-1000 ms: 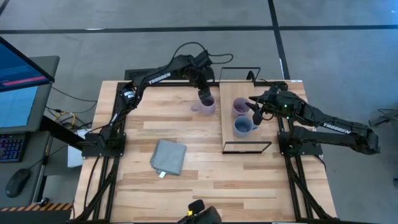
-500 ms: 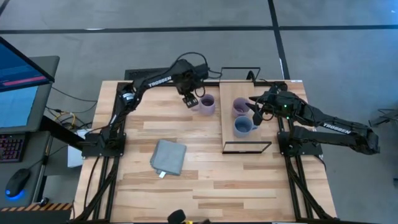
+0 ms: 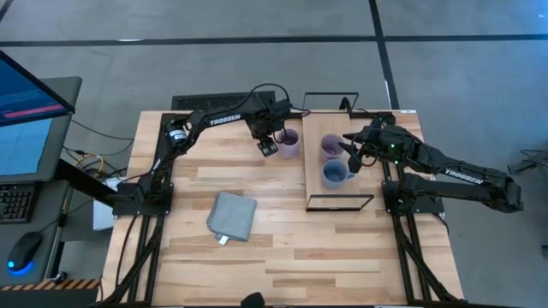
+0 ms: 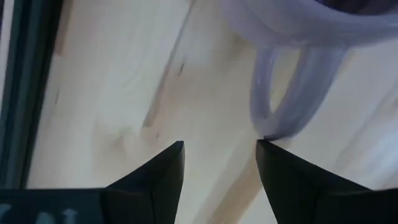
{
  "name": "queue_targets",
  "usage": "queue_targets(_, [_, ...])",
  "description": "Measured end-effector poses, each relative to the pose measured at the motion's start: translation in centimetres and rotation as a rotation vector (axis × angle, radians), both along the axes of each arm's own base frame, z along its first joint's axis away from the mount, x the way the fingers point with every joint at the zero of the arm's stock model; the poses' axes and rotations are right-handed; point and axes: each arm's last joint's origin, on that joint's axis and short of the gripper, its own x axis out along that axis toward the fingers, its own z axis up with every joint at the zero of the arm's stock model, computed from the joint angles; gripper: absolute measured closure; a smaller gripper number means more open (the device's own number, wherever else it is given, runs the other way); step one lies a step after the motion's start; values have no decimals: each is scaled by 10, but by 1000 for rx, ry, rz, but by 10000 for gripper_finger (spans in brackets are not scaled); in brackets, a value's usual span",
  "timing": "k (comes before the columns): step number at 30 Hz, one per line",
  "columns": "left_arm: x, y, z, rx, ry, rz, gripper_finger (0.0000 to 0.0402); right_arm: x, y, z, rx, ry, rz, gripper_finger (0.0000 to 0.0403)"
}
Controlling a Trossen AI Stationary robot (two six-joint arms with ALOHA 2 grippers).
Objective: Stack small to large cups/mugs on shelf
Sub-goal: Put the purple mug on the shelf
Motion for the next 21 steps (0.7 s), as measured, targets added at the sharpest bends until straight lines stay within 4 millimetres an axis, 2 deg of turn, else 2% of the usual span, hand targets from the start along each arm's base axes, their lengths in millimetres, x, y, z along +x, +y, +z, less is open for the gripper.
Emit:
queue_targets(6, [4, -7, 0, 0, 0, -53, 212, -1, 1, -3, 19, 33, 10, 221])
queue_targets(11, [2, 1, 1, 149, 57, -30, 212, -1, 1, -4, 22, 36, 10, 222])
queue_targets(14, [0, 5, 1, 167, 64, -18, 212, -1, 1, -4, 23, 39, 10, 220])
queue_targets(21, [10, 10, 2, 132, -84, -41, 212, -1, 1, -4, 23, 39, 10, 223])
